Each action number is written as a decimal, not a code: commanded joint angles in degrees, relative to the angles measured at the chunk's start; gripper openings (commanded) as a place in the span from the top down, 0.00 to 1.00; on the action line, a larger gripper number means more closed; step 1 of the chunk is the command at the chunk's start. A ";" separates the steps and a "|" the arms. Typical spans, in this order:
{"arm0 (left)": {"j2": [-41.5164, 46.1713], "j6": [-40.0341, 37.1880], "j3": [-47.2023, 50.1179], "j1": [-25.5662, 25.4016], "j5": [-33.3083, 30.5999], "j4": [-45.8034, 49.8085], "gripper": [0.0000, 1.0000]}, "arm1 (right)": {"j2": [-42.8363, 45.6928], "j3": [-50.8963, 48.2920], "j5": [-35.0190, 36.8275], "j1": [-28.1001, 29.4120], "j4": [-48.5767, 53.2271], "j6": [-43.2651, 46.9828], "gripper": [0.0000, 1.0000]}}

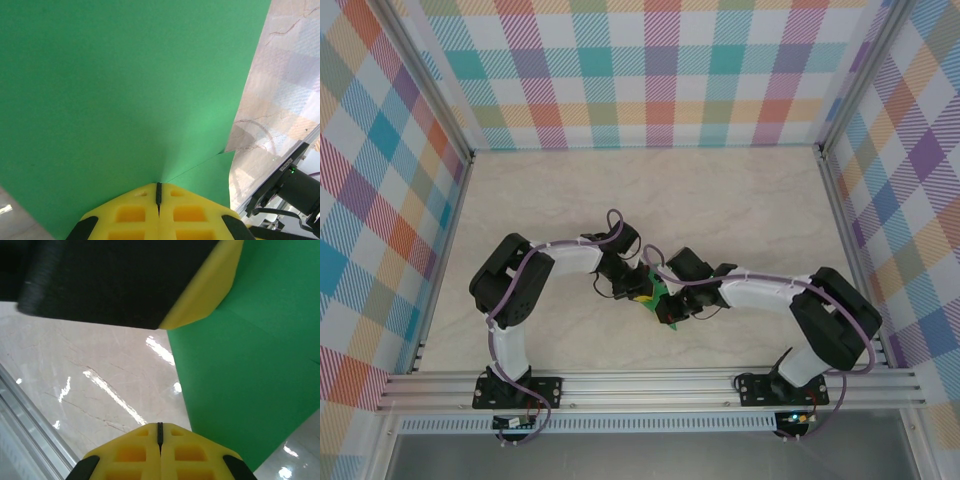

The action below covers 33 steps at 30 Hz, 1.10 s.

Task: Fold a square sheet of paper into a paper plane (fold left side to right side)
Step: Third fold the triangle at the center of the table.

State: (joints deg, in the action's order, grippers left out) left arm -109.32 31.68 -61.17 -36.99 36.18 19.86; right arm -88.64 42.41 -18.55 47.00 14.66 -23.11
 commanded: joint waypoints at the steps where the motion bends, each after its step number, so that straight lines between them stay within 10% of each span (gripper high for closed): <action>1: -1.86 -1.19 1.22 -0.89 -6.13 5.62 0.99 | -1.00 1.10 1.12 0.22 0.85 1.27 1.00; 33: -1.86 -1.57 0.26 -0.88 -6.26 6.44 1.00 | -3.68 -1.19 -0.02 -1.62 -2.66 0.75 1.00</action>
State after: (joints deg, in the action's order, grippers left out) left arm -109.32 31.24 -61.76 -37.32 35.31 20.84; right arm -91.35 42.41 -17.32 46.19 14.04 -22.94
